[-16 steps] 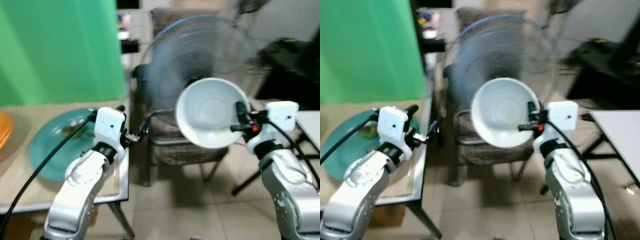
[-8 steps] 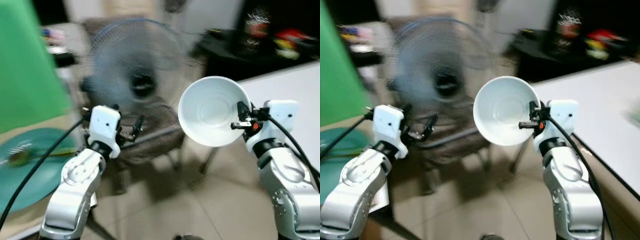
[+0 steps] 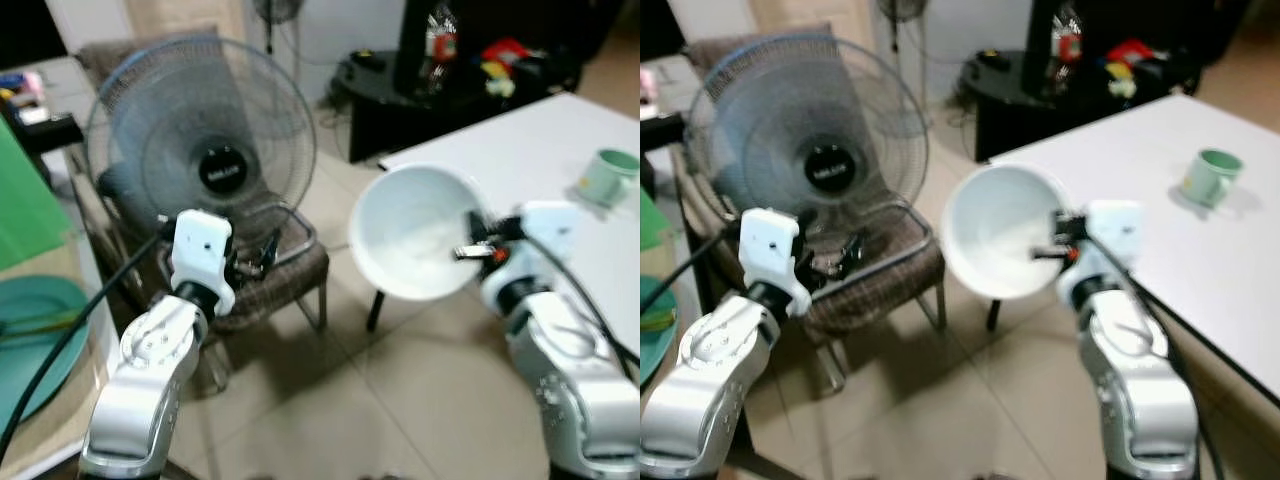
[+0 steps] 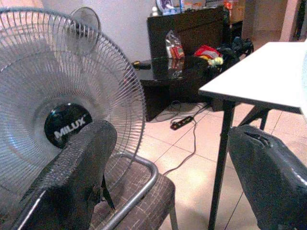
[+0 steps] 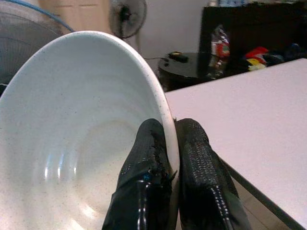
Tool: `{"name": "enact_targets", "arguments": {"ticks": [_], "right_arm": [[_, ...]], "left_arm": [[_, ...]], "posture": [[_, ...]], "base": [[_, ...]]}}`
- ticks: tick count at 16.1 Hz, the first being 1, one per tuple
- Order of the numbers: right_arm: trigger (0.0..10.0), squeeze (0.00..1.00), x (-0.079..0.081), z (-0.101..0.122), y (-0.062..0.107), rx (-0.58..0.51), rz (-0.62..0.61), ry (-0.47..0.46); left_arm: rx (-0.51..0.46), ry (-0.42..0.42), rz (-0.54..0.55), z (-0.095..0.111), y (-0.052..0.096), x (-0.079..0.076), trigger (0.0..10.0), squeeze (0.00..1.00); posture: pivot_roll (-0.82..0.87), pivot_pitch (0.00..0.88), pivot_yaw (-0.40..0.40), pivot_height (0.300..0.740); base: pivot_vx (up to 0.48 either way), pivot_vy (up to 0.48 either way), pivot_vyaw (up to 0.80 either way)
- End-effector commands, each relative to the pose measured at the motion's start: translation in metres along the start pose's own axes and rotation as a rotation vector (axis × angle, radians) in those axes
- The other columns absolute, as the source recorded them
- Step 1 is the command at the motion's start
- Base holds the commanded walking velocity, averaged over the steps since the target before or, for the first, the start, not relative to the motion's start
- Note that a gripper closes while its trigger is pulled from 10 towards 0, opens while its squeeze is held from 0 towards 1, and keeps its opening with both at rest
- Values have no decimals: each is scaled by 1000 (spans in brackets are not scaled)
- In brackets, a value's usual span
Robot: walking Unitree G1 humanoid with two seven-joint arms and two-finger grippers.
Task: Setting the table
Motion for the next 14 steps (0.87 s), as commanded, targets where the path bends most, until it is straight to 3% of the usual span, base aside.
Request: {"name": "enact_targets", "arguments": {"ticks": [1, 7, 14], "right_arm": [[10000, 0, -4, 14, -1, -49, -13, 19], [10000, 0, -4, 13, -2, -39, -14, 8], [10000, 0, -2, 13, -3, -27, -1, -4]], "left_arm": [[-10, 4, 5, 3, 0, 1, 10000, 0], [-11, 15, 2, 2, -2, 1, 10000, 0], [-6, 21, 2, 0, -1, 2, 10000, 0]], "posture": [[93, 0, 18, 740], [89, 0, 15, 740], [86, 0, 5, 740]], "base": [[251, 0, 0], [280, 0, 0], [305, 0, -771]]}}
Point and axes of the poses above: a point about 5 cm out from each wrist's last joint towards the gripper, its own y axis pointing back from the gripper into the wrist, its own z axis along the axis of the wrist's last joint, x = y × z, the point moved 3 cm from there along -y, pointing out of the wrist towards the gripper, and after that the axes turned 9 degrees about y, right-handed, at the moved point
